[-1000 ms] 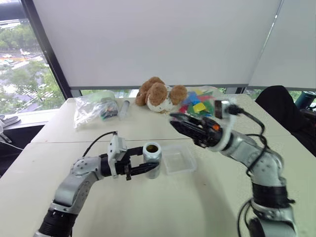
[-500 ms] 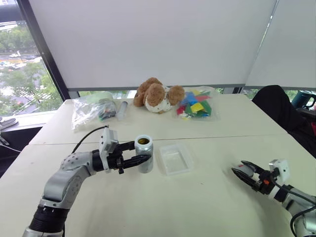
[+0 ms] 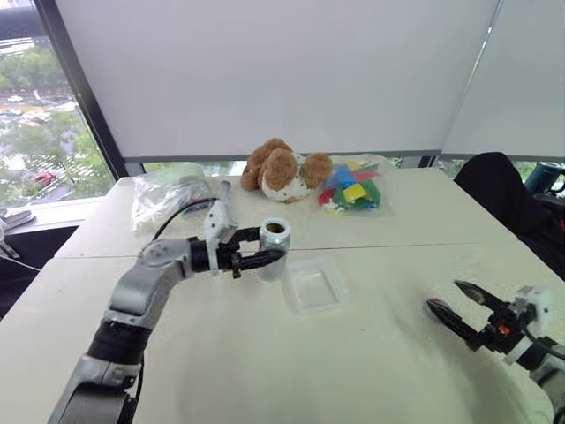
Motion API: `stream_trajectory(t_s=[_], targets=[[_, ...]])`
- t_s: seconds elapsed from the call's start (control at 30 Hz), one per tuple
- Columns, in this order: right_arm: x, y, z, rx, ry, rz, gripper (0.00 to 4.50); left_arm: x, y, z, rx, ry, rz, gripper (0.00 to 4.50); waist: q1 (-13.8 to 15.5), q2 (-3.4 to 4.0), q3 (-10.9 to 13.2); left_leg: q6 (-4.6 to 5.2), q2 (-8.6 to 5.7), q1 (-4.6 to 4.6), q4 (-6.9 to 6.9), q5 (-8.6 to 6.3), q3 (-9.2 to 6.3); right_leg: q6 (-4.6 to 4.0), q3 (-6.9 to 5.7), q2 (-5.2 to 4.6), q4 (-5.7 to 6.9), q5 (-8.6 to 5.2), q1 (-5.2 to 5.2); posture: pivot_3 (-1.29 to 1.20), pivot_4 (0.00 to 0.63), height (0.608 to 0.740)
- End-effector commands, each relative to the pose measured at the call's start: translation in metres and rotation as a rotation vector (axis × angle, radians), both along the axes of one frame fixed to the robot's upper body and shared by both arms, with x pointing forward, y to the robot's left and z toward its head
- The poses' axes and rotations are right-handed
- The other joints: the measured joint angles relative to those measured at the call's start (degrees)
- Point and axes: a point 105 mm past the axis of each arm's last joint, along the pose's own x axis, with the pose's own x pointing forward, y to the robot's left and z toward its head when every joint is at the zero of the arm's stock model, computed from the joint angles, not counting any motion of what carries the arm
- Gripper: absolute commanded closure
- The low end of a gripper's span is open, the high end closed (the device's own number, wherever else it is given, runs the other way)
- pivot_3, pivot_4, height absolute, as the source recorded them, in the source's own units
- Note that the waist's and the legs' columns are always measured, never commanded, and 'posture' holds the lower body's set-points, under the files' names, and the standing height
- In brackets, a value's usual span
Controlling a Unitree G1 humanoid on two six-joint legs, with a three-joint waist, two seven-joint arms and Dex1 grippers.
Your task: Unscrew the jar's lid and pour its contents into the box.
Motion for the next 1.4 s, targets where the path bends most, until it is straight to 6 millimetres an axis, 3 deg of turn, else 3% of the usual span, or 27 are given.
stream_trajectory(t_s=[0.03, 0.17, 0.23, 0.53, 0.67, 0.87, 0.97, 1.13, 1.27, 1.4], targets=[[-0.016, 0.034, 0.029, -0.071, -0.063, 0.148, 0.02, 0.011, -0.01, 0.006, 0.07, -0.176, 0.064, 2.36, 0.13, -0.04, 0.02, 0.0, 0.01, 0.0, 0.0, 0.0, -0.01, 0.0, 0.0, 0.0, 0.0, 0.0, 0.0, 0.0, 0.15, 0.74], [-0.034, 0.056, 0.027, -0.131, -0.026, 0.244, 0.02, 0.023, -0.024, 0.0, 0.224, -0.422, 0.106, 2.36, 0.98, -0.14, 0.08, 0.0, 0.02, -0.05, 0.02, 0.0, -0.03, 0.0, 0.0, -0.03, -0.06, 0.0, 0.01, 0.0, 0.15, 0.74], [-0.035, 0.057, 0.026, -0.133, -0.023, 0.24, 0.02, 0.032, -0.03, -0.004, 0.333, -0.563, 0.147, 2.36, 1.44, -0.2, 0.11, 0.0, 0.0, -0.06, 0.03, 0.0, 0.01, 0.0, 0.0, -0.04, -0.14, 0.0, 0.01, 0.0, 0.15, 0.74], [-0.033, 0.056, 0.025, -0.115, -0.027, 0.199, 0.02, 0.032, -0.064, -0.007, 0.466, -1.175, 0.139, 2.36, 1.68, -0.28, 0.16, 0.02, -0.07, -0.21, 0.06, -0.01, -0.01, 0.29, -0.01, -0.14, -0.29, 0.16, 0.0, 0.0, 0.15, 0.74], [-0.03, 0.062, 0.025, -0.102, -0.043, 0.178, 0.02, 0.031, -0.087, -0.018, 0.581, -1.608, 0.082, 2.36, 1.63, -0.36, 0.21, 0.02, -0.09, -0.23, 0.07, -0.01, 0.02, 0.38, -0.04, -0.12, -0.28, 0.18, 0.0, 0.0, 0.15, 0.74], [-0.028, 0.064, 0.024, -0.087, -0.045, 0.164, 0.02, 0.043, -0.093, -0.023, 0.628, -1.965, 0.11, 2.36, 1.42, -0.38, 0.22, 0.04, -0.23, -0.28, 0.08, -0.02, 0.06, 0.56, -0.05, -0.13, -0.25, 0.15, -0.04, 0.0, 0.15, 0.74], [-0.027, 0.065, 0.023, -0.079, -0.048, 0.159, 0.02, 0.048, -0.091, -0.023, 0.647, -2.069, 0.144, 2.36, 1.5, -0.4, 0.23, 0.04, -0.25, -0.4, 0.09, -0.02, 0.07, 0.58, -0.09, -0.12, -0.14, 0.13, -0.17, 0.0, 0.15, 0.74], [-0.026, 0.067, 0.023, -0.057, -0.054, 0.146, 0.02, 0.04, -0.093, -0.024, 0.548, -2.251, 0.138, 2.36, 1.52, -0.42, 0.24, 0.04, -0.27, -0.47, 0.16, -0.02, 0.05, 0.59, -0.12, -0.13, -0.11, 0.13, -0.2, 0.0, 0.15, 0.74], [-0.025, 0.069, 0.021, -0.05, -0.053, 0.145, 0.02, 0.046, -0.088, -0.031, 0.599, -2.205, 0.131, 2.36, 1.51, -0.42, 0.24, 0.04, -0.28, -0.52, 0.18, -0.01, 0.04, 0.6, -0.12, -0.15, -0.1, 0.13, -0.24, 0.0, 0.15, 0.74], [-0.024, 0.071, 0.02, -0.047, -0.053, 0.15, 0.02, 0.039, -0.083, -0.024, 0.505, -2.158, 0.14, 2.36, 1.43, -0.43, 0.25, 0.02, -0.27, -0.58, 0.18, -0.01, 0.05, 0.59, -0.12, -0.15, -0.02, 0.13, -0.36, 0.0, 0.15, 0.74]])
